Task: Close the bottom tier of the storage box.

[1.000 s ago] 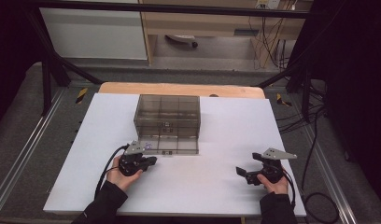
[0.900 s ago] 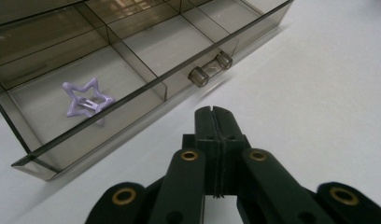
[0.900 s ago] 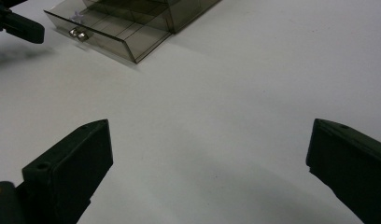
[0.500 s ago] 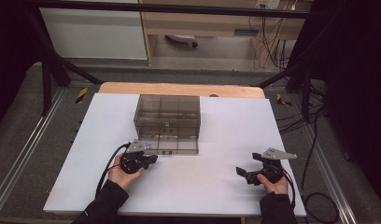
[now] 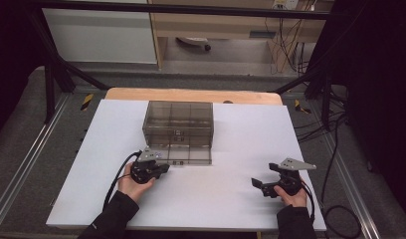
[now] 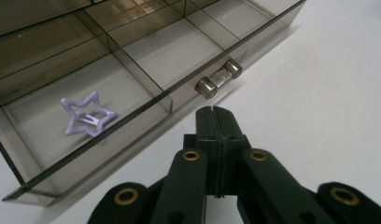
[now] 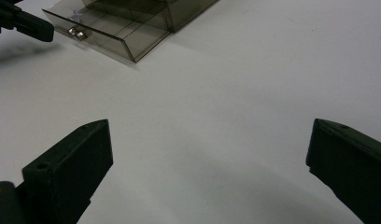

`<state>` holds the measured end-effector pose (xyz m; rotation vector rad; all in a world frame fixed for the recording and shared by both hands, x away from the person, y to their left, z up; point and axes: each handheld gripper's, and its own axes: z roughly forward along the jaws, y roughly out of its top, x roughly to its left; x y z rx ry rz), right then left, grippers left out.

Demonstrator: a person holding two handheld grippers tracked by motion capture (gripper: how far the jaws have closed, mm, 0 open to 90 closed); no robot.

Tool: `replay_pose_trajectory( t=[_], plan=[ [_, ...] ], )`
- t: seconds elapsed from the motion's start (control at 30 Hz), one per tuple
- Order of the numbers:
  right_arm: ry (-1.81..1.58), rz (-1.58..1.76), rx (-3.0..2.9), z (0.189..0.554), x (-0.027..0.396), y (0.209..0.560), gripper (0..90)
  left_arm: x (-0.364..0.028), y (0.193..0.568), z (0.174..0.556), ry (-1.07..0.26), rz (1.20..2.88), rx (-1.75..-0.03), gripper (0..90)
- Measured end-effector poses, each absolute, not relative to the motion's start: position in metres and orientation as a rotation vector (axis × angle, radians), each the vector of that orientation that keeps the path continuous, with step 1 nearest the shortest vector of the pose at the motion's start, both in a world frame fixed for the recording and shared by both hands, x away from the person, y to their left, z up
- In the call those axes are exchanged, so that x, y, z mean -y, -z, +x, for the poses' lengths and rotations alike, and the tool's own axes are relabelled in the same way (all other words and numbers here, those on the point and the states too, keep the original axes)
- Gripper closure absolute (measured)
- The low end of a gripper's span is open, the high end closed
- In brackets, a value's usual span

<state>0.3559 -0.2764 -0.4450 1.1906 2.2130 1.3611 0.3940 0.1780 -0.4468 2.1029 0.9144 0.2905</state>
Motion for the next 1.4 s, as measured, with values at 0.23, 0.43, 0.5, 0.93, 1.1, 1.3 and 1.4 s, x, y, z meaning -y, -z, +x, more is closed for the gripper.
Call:
replay_pose_trajectory(
  t=[0.23, 0.43, 0.5, 0.93, 1.1, 1.3, 1.4],
  plan=[
    [-1.361, 1.192, -2.213, 0.356, 0.276, 0.445, 1.3, -0.175, 0.449, 0.398, -0.305, 2.111, -0.913, 90.0],
    [-1.364, 1.191, -2.21, 0.356, 0.277, 0.445, 1.3, -0.173, 0.451, 0.401, -0.313, 2.106, -0.902, 90.0],
    [-1.363, 1.19, -2.212, 0.356, 0.277, 0.445, 1.3, -0.174, 0.452, 0.402, -0.314, 2.105, -0.899, 90.0],
    [-1.363, 1.191, -2.211, 0.356, 0.277, 0.445, 1.3, -0.175, 0.455, 0.405, -0.332, 2.093, -0.907, 90.0],
    [-1.361, 1.189, -2.213, 0.356, 0.277, 0.445, 1.3, -0.175, 0.455, 0.406, -0.33, 2.09, -0.908, 90.0],
    [-1.361, 1.189, -2.213, 0.356, 0.277, 0.445, 1.3, -0.175, 0.455, 0.407, -0.333, 2.085, -0.91, 90.0],
    [-1.361, 1.189, -2.215, 0.356, 0.276, 0.445, 1.3, -0.175, 0.455, 0.407, -0.335, 2.083, -0.91, 90.0]
  ],
)
